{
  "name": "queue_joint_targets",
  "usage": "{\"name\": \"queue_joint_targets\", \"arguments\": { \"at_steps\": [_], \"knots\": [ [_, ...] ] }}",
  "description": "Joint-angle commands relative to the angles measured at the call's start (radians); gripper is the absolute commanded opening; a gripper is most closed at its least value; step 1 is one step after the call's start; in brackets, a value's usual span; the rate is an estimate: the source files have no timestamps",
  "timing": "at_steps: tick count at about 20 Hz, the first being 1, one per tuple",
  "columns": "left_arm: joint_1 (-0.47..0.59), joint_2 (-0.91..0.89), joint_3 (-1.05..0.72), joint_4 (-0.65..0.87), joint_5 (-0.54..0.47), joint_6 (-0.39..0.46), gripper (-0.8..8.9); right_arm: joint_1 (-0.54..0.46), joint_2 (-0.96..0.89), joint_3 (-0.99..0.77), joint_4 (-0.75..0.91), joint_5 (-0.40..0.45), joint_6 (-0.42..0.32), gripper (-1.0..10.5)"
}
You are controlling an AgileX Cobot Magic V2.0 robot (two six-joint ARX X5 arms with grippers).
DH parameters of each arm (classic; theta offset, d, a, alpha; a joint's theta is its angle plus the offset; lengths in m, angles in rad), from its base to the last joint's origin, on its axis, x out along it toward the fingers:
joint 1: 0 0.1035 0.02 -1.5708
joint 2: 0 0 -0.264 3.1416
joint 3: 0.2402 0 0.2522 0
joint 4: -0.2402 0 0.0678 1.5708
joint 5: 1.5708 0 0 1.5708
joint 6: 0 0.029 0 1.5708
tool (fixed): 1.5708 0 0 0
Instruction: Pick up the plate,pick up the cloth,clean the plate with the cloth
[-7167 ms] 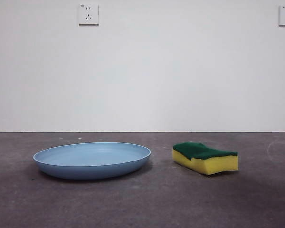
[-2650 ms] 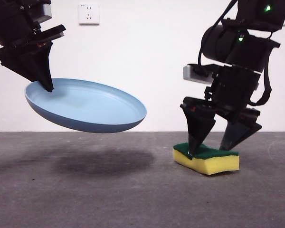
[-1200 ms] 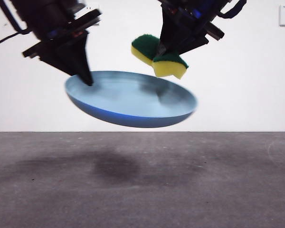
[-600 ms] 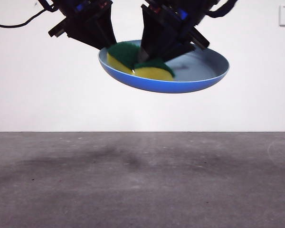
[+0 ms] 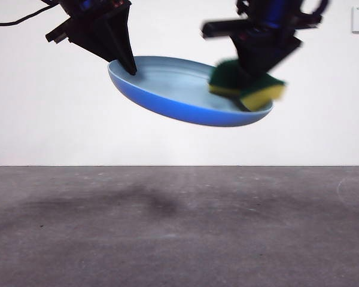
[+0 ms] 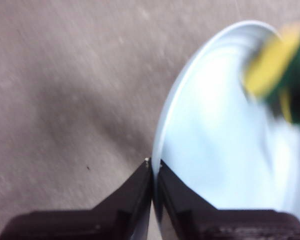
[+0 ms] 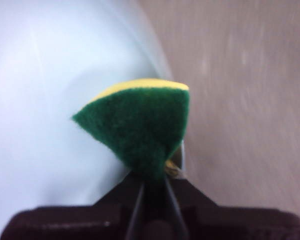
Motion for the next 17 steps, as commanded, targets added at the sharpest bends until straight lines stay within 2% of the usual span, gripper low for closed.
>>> {"name": "queue_joint_targets", "arguments": {
  "at_steps": [1, 4, 6, 9, 11, 12, 13, 16, 17],
  "knots": [
    [-0.024, -0.004, 0.007, 0.005, 0.031, 0.019, -0.09, -0.002, 0.007, -0.008, 0.129, -0.146, -0.009, -0.2],
    [-0.024, -0.004, 0.007, 0.016, 0.031, 0.018, -0.09, -0.002, 0.014, -0.008, 0.161, -0.388, 0.011, -0.2],
    [-0.023, -0.004, 0.007, 0.039, 0.03, 0.013, -0.09, 0.003, 0.022, -0.008, 0.143, -0.504, 0.05, -0.2],
    [-0.009, -0.006, 0.012, 0.065, 0.03, 0.005, -0.08, 0.013, 0.029, -0.008, 0.055, -0.586, 0.06, -0.2],
    [0.001, -0.006, 0.023, 0.068, 0.03, -0.005, -0.09, 0.018, 0.029, -0.008, -0.056, -0.575, 0.047, -0.2],
    [0.001, -0.006, 0.025, 0.068, 0.031, -0.005, -0.09, 0.018, 0.029, -0.008, -0.111, -0.538, 0.034, -0.2],
    [0.001, -0.006, 0.025, 0.064, 0.031, -0.005, -0.09, 0.018, 0.029, -0.008, -0.173, -0.444, 0.028, -0.2],
    [0.003, -0.007, 0.025, 0.023, 0.032, -0.003, -0.09, 0.016, 0.027, -0.008, -0.233, -0.039, 0.028, -0.2],
    [0.003, -0.007, 0.025, 0.014, 0.035, -0.003, -0.09, 0.016, 0.027, -0.008, -0.207, 0.064, 0.029, -0.2]
  ]
}}
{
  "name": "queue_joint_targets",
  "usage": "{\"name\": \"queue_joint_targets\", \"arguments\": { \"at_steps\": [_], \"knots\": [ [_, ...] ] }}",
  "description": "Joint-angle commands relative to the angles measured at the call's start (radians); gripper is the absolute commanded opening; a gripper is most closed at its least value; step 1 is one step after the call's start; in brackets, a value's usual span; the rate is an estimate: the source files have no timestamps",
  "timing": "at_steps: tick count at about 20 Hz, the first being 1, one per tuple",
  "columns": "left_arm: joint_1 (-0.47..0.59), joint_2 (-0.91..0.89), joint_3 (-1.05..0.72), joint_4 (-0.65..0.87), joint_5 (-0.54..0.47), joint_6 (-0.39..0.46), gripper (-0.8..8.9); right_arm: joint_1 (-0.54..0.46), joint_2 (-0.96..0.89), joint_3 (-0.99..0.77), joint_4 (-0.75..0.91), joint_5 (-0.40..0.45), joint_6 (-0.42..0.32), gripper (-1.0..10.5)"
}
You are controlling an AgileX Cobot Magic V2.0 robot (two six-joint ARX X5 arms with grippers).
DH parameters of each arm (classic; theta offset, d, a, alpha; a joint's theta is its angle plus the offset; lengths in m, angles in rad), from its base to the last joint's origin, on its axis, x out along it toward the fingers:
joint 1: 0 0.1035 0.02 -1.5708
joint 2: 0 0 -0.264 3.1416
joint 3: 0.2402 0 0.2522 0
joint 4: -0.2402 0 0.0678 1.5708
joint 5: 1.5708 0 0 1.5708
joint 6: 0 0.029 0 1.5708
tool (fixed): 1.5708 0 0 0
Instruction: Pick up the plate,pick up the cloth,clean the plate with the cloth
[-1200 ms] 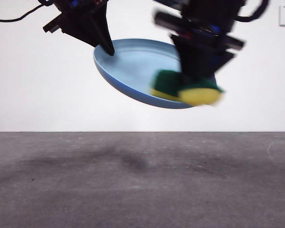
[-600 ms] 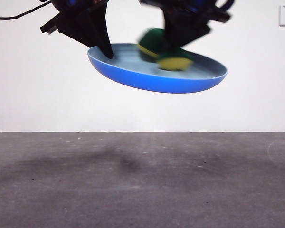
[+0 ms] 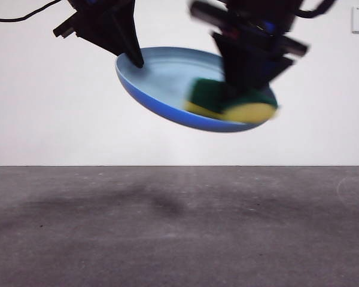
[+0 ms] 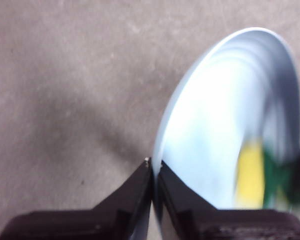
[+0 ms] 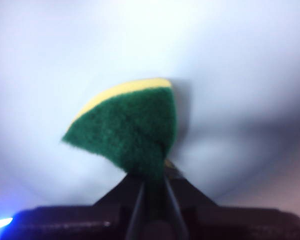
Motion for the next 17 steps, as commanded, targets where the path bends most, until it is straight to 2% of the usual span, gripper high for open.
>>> {"name": "queue_joint_targets", "arguments": {
  "at_steps": [1, 3, 5, 8, 10, 14, 16, 17],
  "knots": [
    [0.001, -0.006, 0.01, -0.013, 0.046, -0.008, -0.09, -0.004, 0.008, -0.008, 0.084, 0.296, -0.004, -0.2],
    [-0.004, -0.006, 0.01, -0.013, 0.076, -0.008, -0.09, -0.004, 0.008, -0.008, 0.169, 0.298, -0.003, -0.2],
    [-0.004, -0.006, 0.01, -0.013, 0.104, -0.008, -0.09, -0.004, 0.008, -0.008, 0.268, 0.22, -0.003, -0.2],
    [-0.006, -0.006, 0.01, -0.013, 0.104, -0.008, -0.09, -0.004, 0.008, -0.008, 0.387, -0.008, 0.017, -0.2],
    [-0.006, -0.006, 0.01, -0.009, 0.102, -0.005, -0.09, -0.003, 0.008, -0.008, 0.428, -0.181, 0.06, -0.2],
    [0.008, -0.006, 0.01, 0.019, 0.098, -0.006, -0.09, 0.001, 0.009, -0.008, 0.37, -0.4, 0.104, -0.2],
    [0.029, -0.006, 0.01, 0.042, 0.097, -0.006, -0.09, 0.004, 0.009, -0.008, 0.256, -0.419, 0.109, -0.2],
    [0.037, -0.006, 0.01, 0.048, 0.093, -0.005, -0.09, 0.004, 0.009, -0.008, 0.179, -0.387, 0.105, -0.2]
  ]
}}
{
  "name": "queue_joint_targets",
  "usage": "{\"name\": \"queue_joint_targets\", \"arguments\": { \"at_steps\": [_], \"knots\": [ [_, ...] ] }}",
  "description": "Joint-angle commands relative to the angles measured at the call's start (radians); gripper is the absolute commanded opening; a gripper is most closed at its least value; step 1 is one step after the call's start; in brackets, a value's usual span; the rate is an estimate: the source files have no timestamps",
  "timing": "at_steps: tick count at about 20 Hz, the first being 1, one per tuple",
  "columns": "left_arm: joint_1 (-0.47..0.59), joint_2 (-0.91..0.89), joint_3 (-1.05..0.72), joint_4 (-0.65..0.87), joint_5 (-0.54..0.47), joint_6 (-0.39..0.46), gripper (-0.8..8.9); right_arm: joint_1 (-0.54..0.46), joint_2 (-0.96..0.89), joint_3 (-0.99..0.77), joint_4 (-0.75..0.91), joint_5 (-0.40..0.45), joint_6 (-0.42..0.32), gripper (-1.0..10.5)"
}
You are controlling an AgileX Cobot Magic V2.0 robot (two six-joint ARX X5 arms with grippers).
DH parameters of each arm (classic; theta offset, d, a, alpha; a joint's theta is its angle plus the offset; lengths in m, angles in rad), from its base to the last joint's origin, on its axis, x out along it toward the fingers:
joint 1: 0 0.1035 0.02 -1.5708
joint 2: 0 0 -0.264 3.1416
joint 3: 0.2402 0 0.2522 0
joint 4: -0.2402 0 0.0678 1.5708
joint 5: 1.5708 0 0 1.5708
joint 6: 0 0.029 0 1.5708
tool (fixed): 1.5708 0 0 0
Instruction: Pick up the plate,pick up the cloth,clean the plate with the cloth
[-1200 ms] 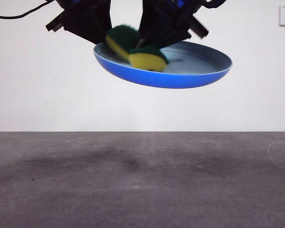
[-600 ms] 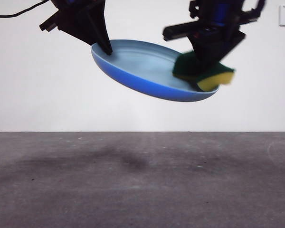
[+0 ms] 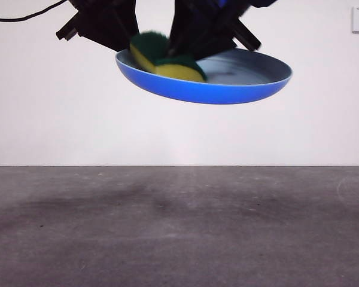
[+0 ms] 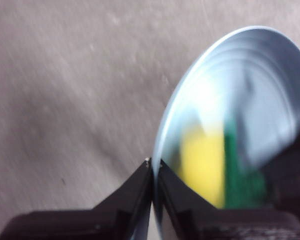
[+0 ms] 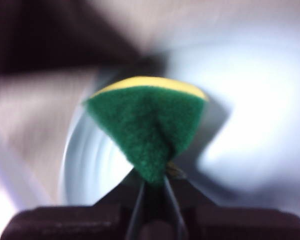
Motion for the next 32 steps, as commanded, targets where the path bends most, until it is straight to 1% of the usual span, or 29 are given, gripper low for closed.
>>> {"name": "queue_joint_targets", "arguments": {
  "at_steps": [1, 3, 4, 5, 6, 8, 10, 15, 18, 21, 24, 28, 30, 31, 32],
  "knots": [
    [0.023, -0.006, 0.01, 0.025, -0.011, 0.002, -0.09, 0.002, 0.009, -0.008, -0.157, 0.106, 0.004, -0.2],
    [0.04, -0.006, 0.01, 0.021, -0.117, 0.038, -0.09, 0.002, 0.002, -0.008, -0.245, 0.347, -0.009, -0.2],
    [0.047, -0.006, 0.01, 0.019, -0.17, 0.055, -0.09, 0.002, -0.011, -0.008, -0.261, 0.456, -0.009, -0.2],
    [0.055, -0.006, 0.009, 0.018, -0.208, 0.071, -0.09, 0.002, -0.031, -0.008, -0.262, 0.52, -0.009, -0.2],
    [0.066, -0.002, 0.009, 0.017, -0.252, 0.079, -0.09, 0.002, -0.065, -0.008, -0.255, 0.565, -0.009, -0.2],
    [0.081, 0.007, 0.009, 0.018, -0.294, 0.082, -0.09, 0.002, -0.11, -0.008, -0.238, 0.591, -0.009, -0.2],
    [0.104, 0.026, 0.009, 0.018, -0.31, 0.092, -0.09, 0.002, -0.17, -0.008, -0.215, 0.595, -0.009, -0.2],
    [0.166, 0.101, 0.009, -0.002, -0.306, 0.093, -0.09, 0.002, -0.309, -0.008, -0.184, 0.595, -0.008, -0.2],
    [0.197, 0.18, 0.008, -0.012, -0.29, 0.093, -0.09, 0.002, -0.386, -0.008, -0.176, 0.593, 0.011, -0.2],
    [0.206, 0.264, 0.008, -0.021, -0.281, 0.093, -0.09, 0.002, -0.414, -0.008, -0.177, 0.595, 0.011, -0.2],
    [0.211, 0.356, 0.008, -0.035, -0.209, 0.093, -0.09, 0.002, -0.416, -0.008, -0.177, 0.596, 0.01, -0.2],
    [0.212, 0.457, 0.008, -0.066, -0.222, 0.093, -0.08, 0.002, -0.415, -0.008, -0.177, 0.596, 0.01, -0.2],
    [0.212, 0.478, 0.008, -0.076, -0.227, 0.094, 0.01, 0.0, -0.415, -0.008, -0.177, 0.597, 0.01, -0.2],
    [0.212, 0.478, 0.008, -0.075, -0.239, 0.089, 0.31, -0.001, -0.414, -0.008, -0.177, 0.597, 0.01, -0.2],
    [0.212, 0.477, 0.008, -0.074, -0.252, 0.082, 1.71, -0.004, -0.407, -0.008, -0.174, 0.597, 0.01, -0.2]
  ]
}}
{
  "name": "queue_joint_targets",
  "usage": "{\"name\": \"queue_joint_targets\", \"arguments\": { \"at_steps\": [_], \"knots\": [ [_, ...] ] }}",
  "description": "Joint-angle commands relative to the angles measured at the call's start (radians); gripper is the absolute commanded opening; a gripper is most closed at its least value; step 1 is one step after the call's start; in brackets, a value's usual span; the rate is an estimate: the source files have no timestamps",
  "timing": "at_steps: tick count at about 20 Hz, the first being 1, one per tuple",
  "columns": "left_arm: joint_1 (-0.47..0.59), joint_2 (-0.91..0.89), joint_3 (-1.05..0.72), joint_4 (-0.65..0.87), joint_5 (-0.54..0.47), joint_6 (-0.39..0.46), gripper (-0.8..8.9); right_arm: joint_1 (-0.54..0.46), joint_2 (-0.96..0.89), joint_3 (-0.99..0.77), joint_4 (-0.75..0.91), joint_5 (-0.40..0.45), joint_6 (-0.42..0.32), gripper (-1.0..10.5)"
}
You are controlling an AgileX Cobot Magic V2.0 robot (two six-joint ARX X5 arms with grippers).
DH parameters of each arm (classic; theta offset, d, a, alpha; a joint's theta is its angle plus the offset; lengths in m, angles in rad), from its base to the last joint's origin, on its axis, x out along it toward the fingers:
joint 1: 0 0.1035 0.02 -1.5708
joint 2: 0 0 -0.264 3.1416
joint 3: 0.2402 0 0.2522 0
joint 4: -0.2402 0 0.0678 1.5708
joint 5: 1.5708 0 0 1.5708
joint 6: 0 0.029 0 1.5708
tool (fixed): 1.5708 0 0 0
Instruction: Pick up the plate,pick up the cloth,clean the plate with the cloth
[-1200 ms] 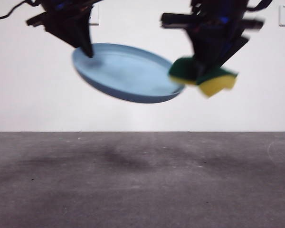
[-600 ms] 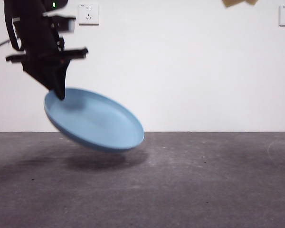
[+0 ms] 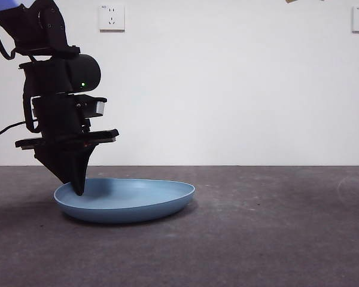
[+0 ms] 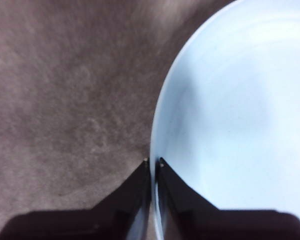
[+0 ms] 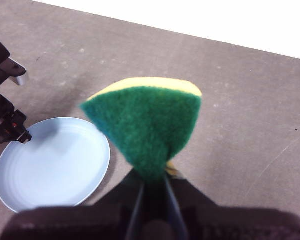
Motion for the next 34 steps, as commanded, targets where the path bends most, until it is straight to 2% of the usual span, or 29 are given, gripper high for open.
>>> {"name": "queue_joint_targets", "arguments": {
  "at_steps": [1, 2, 3, 6, 11, 15, 17, 22, 23, 27, 28, 34],
  "knots": [
    [-0.002, 0.015, -0.008, -0.024, -0.038, 0.007, 3.24, -0.009, 0.015, -0.006, 0.006, 0.005, 0.01, -0.2],
    [-0.002, 0.013, -0.008, -0.024, -0.031, 0.001, 4.63, -0.014, 0.026, -0.006, 0.006, 0.004, 0.01, -0.2],
    [-0.002, 0.005, -0.008, -0.027, -0.027, 0.001, 4.9, -0.018, 0.042, -0.006, 0.006, 0.004, 0.01, -0.2],
    [-0.018, -0.07, -0.008, -0.025, -0.023, -0.003, 4.9, -0.047, 0.122, -0.006, 0.006, -0.005, 0.01, -0.2],
    [-0.057, -0.338, -0.008, -0.037, 0.028, -0.007, 4.9, -0.119, 0.323, -0.006, 0.008, -0.018, 0.009, -0.2],
    [-0.096, -0.569, -0.008, -0.05, 0.028, -0.009, 4.9, -0.207, 0.506, -0.006, 0.048, -0.253, 0.008, -0.2],
    [-0.116, -0.655, -0.008, -0.071, 0.028, -0.009, 4.9, -0.243, 0.595, -0.006, 0.087, -0.327, 0.006, 0.0],
    [-0.142, -0.763, -0.008, -0.129, 0.027, -0.009, 4.9, -0.292, 0.758, -0.006, 0.106, -0.346, 0.006, 0.1],
    [-0.143, -0.767, -0.008, -0.143, 0.026, -0.008, 4.9, -0.298, 0.78, -0.006, 0.106, -0.348, 0.006, 0.9],
    [-0.143, -0.767, -0.008, -0.176, 0.026, -0.008, 4.9, -0.302, 0.802, -0.006, 0.108, -0.37, 0.006, 5.4],
    [-0.145, -0.767, -0.008, -0.176, 0.026, -0.008, 4.9, -0.301, 0.802, -0.006, 0.108, -0.37, 0.006, 5.8],
    [-0.148, -0.767, -0.008, -0.179, 0.026, -0.008, 4.89, -0.302, 0.779, -0.006, 0.098, -0.369, 0.006, 5.7]
  ]
}}
